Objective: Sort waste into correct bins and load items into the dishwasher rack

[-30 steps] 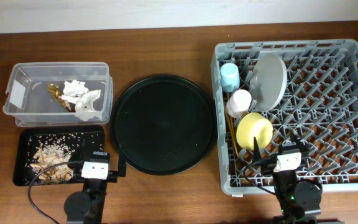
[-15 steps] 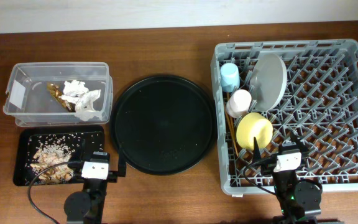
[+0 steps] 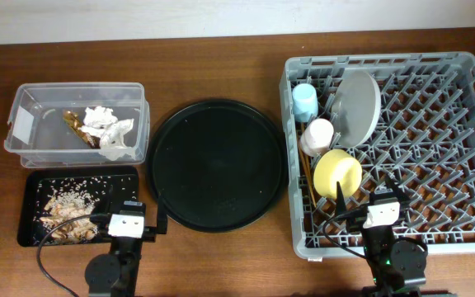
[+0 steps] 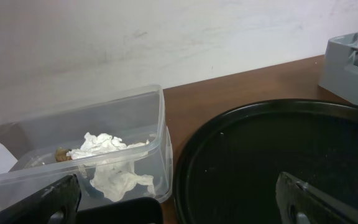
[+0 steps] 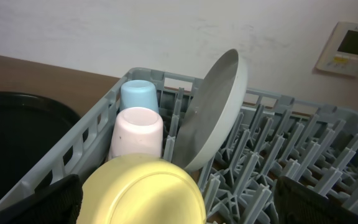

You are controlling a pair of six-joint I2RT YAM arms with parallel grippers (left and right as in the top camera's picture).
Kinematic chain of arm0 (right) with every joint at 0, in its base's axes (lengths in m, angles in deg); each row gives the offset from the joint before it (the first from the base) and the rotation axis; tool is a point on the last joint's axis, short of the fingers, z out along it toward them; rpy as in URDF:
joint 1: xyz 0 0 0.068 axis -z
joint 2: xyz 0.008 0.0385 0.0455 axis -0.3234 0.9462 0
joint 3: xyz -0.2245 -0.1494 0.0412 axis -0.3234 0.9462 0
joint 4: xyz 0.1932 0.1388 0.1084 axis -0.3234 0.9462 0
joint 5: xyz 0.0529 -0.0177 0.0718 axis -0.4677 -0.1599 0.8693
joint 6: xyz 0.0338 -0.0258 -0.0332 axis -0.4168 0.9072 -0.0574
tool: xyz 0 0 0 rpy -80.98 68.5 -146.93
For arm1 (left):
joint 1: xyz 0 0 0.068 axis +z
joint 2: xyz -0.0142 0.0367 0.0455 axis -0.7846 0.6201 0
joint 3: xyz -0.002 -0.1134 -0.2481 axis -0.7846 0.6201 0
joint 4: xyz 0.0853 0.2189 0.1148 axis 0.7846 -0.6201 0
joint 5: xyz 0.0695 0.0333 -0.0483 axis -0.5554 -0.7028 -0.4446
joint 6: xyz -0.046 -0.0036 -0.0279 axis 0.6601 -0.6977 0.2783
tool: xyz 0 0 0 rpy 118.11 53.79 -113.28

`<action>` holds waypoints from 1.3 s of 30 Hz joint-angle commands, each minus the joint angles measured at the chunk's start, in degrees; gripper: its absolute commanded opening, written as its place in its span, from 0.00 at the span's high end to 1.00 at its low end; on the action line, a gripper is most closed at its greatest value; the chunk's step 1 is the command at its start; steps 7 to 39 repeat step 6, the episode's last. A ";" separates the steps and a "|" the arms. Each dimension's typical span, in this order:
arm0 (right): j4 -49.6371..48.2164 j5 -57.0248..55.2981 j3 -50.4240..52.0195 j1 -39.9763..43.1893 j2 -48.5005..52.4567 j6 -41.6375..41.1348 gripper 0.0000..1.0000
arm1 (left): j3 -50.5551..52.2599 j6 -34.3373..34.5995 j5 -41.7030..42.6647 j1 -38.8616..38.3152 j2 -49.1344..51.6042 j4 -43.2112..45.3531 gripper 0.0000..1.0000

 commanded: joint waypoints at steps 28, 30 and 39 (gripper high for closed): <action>0.15 0.50 0.42 0.37 -0.37 -0.24 0.02 | 0.26 -0.92 -0.63 0.31 -0.63 -0.26 0.01; 0.15 0.50 0.42 0.37 -0.37 -0.24 0.02 | 0.26 -0.92 -0.63 0.31 -0.63 -0.26 0.01; 0.15 0.50 0.42 0.37 -0.37 -0.24 0.02 | 0.26 -0.92 -0.63 0.31 -0.63 -0.26 0.01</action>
